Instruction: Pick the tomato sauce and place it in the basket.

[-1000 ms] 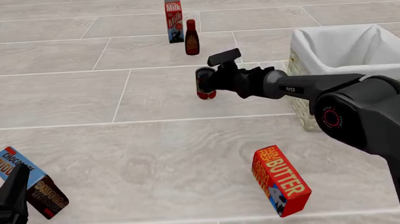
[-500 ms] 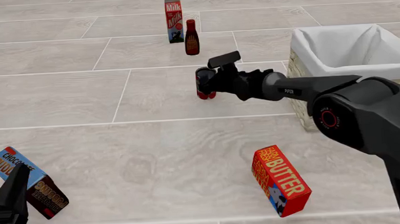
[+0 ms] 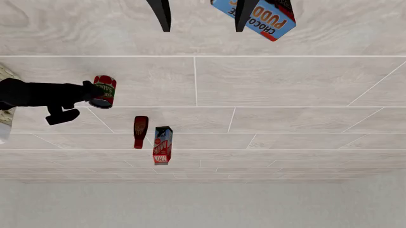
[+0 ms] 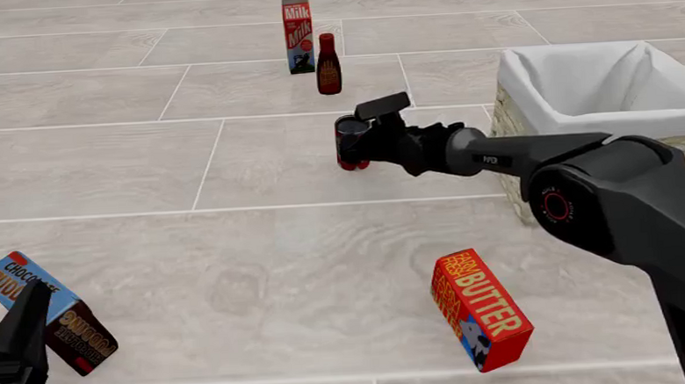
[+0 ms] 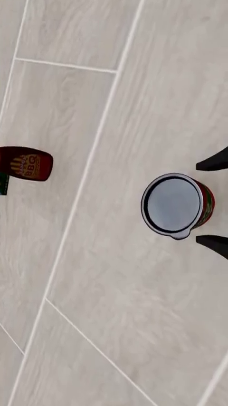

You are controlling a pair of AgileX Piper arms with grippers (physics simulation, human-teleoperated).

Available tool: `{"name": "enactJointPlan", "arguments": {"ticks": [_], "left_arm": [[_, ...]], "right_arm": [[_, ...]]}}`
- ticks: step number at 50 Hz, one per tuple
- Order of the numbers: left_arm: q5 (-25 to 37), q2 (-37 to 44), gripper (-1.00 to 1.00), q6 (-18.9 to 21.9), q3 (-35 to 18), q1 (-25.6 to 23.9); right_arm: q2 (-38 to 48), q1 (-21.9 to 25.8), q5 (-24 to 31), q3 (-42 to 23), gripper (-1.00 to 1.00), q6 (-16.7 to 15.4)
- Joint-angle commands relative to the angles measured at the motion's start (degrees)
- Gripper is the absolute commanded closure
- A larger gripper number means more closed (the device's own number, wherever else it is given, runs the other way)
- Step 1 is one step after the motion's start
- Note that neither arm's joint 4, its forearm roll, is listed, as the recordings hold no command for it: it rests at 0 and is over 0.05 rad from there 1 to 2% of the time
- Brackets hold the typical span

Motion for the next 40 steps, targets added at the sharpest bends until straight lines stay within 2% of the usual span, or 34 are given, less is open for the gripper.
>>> {"name": "enactJointPlan", "arguments": {"ticks": [1,40], "left_arm": [[0.0,0.0,-1.00,0.0,0.0,0.0],[0.0,0.0,-1.00,0.0,0.0,0.0]], "right_arm": [[0.3,0.0,0.0,-0.1,-1.00,0.2],[2.0,-0.2,0.1,-1.1,-1.00,0.9]]}}
